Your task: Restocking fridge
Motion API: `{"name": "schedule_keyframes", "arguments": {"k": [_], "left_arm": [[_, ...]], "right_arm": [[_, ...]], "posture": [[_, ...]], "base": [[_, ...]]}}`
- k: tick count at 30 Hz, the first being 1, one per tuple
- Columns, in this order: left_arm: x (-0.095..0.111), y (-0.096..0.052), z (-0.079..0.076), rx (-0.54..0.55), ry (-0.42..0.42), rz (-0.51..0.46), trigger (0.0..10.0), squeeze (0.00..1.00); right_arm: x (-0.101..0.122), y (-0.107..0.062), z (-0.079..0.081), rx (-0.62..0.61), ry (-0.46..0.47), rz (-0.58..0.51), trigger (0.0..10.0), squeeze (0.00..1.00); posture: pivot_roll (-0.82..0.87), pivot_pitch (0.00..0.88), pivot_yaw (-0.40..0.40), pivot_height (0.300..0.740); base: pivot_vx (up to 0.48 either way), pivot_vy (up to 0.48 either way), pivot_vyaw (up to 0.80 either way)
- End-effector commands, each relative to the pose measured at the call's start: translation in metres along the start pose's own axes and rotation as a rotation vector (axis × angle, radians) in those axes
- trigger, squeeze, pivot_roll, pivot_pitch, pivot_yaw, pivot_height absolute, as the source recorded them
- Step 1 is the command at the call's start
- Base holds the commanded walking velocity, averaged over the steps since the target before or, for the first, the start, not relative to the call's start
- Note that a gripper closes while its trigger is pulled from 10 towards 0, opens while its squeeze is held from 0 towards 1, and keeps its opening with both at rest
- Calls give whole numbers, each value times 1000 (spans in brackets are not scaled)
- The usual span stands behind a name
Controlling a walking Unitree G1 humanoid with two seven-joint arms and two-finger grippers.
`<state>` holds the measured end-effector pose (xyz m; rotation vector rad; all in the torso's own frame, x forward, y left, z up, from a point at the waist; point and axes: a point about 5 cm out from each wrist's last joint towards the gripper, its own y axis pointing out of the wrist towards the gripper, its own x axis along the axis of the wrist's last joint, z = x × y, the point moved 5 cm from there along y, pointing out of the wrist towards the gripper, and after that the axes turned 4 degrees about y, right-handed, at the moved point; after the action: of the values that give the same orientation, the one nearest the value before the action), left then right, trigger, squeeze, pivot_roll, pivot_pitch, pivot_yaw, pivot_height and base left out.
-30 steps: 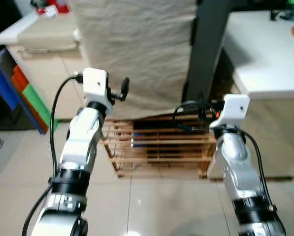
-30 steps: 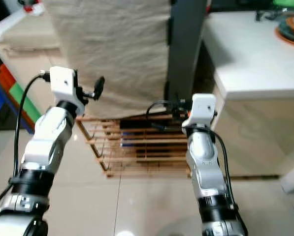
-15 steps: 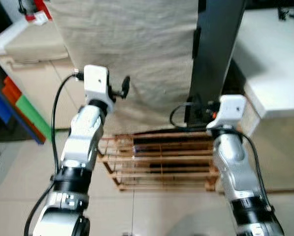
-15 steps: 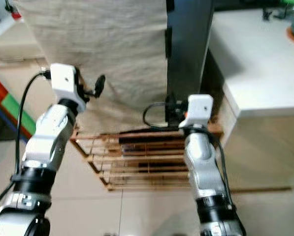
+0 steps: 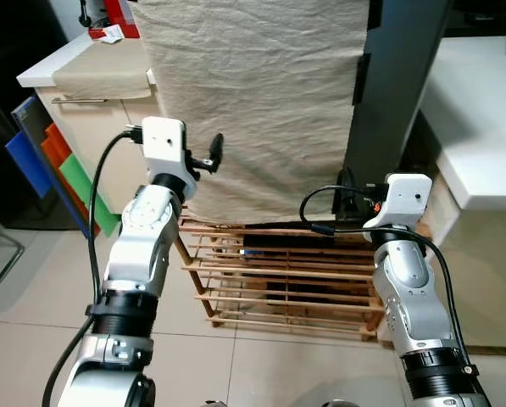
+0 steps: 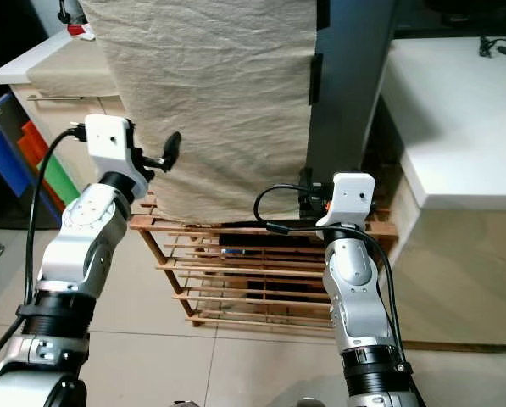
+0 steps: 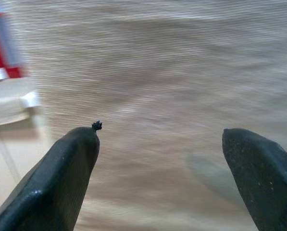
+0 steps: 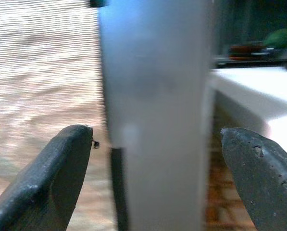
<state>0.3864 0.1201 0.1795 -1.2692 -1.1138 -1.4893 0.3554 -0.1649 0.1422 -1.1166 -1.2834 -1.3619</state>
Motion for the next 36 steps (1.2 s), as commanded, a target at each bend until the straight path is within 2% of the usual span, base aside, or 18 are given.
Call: {"name": "schedule_keyframes", "arguments": {"k": [1, 3, 5, 8, 9, 11, 13, 14, 18, 23, 28, 34, 36], "left_arm": [[8, -8, 0, -8, -2, -56, 10000, 0], [6, -12, -2, -16, -1, -57, 10000, 0], [-7, -21, -4, -40, -13, -13, 10000, 0], [-26, -43, 10, -29, -40, 30, 10000, 0], [-26, -43, 10, -29, -40, 30, 10000, 0], [-40, -61, 18, -12, -57, 65, 10000, 0], [-50, -76, 19, -4, -42, 84, 10000, 0], [-50, -79, 19, 5, -46, 74, 10000, 0], [-49, -75, 25, 82, -73, 46, 10000, 0], [-45, -62, 38, 173, -106, 37, 10000, 0], [-41, -59, 34, 153, -91, 24, 10000, 0], [-42, -57, 29, 113, -85, 33, 10000, 0], [-41, -55, 27, 102, -93, 29, 10000, 0]], "right_arm": [[3, -2, -4, -6, -1, -8, 10000, 0], [3, -3, -5, -8, -5, -6, 10000, 0], [2, -8, -10, -21, -17, -4, 10000, 0], [0, -23, -23, -70, -45, -5, 10000, 0], [0, -23, -23, -70, -45, -5, 10000, 0], [-4, -35, -33, -103, -64, 0, 10000, 0], [-9, -47, -42, -124, -77, 19, 10000, 0], [-11, -50, -44, -125, -82, 26, 10000, 0], [-13, -50, -44, -99, -108, 41, 10000, 0], [-3, -33, -33, -48, -122, 3, 10000, 0], [1, -26, -33, -47, -116, -5, 10000, 0], [-7, -28, -29, -35, -108, 25, 10000, 0], [-12, -28, -28, -36, -102, 44, 10000, 0]], "posture": [[-145, 0, 129, 740], [-144, 0, 126, 740], [-140, 0, 122, 740], [-144, 0, 120, 740], [-144, 0, 120, 740], [-143, 0, 116, 740], [-141, 0, 114, 740], [-142, 0, 112, 740], [-144, 0, 109, 740], [-146, 0, 106, 740], [-141, 0, 93, 740], [-140, 0, 97, 740], [-140, 0, 100, 740]], "base": [[0, 0, 0], [0, 0, 0], [0, 0, 0], [0, 0, 0], [0, 0, 0], [0, 0, 0], [0, 0, 0], [0, 0, 0], [0, 0, 0], [0, 0, 0], [0, 0, 0], [0, 0, 0], [0, 480, -247]]}}
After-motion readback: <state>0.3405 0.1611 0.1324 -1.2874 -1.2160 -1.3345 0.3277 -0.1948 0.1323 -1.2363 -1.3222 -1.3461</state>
